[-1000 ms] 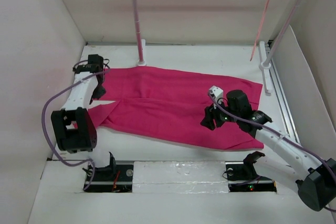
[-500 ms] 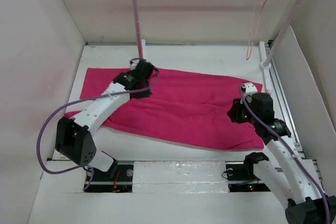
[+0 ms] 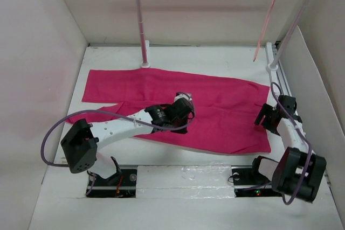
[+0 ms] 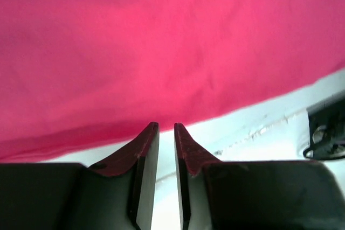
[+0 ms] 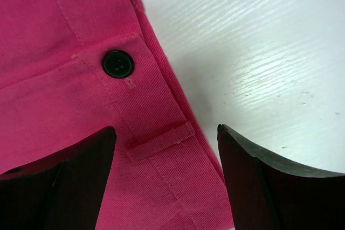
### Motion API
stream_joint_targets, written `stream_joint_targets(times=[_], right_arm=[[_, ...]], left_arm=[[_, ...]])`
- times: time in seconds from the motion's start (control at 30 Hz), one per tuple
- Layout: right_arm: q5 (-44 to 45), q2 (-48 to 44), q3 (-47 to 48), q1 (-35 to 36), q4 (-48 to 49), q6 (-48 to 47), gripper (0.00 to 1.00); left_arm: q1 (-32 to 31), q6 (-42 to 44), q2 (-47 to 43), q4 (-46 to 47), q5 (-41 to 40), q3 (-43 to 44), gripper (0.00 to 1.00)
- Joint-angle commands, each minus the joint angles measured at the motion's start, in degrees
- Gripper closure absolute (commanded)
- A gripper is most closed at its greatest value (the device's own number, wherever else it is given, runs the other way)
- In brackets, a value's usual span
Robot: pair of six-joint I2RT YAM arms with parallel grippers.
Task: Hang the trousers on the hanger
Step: Fold the trousers
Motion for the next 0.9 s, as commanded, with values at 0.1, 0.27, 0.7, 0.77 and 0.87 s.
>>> stream_joint_targets(times=[0.1,0.27,0.7,0.77,0.87], right_arm=[[-5.2,4.0,-0.1,-2.3,6.8,2.6,0.19],[-14.1,14.0,-1.0,-6.3,11.4,4.8,0.35],[-8.3,10.2,18.5,-18.1,4.6,-1.8,1.0],[-5.7,11.1,21.2,-18.1,4.2,-2.8,0.92],[-5.2,13.5,25.1,-16.6,1.4,-6.5,0.42]], left_arm=[[-1.2,-3.1,-7.8,5.5,1.2,-4.7,0.8],[-1.2,-2.3,-10.6,2.5,-3.1,-3.7,0.69],[7.0,-1.1,-15.7,-2.7,-7.8,-5.8,0.62],[8.7,-1.5,-16.2,-3.1,-7.3,-6.1,0.6],[11.3,-3.3,-17.9,-3.9,-5.9,-7.9,0.56]])
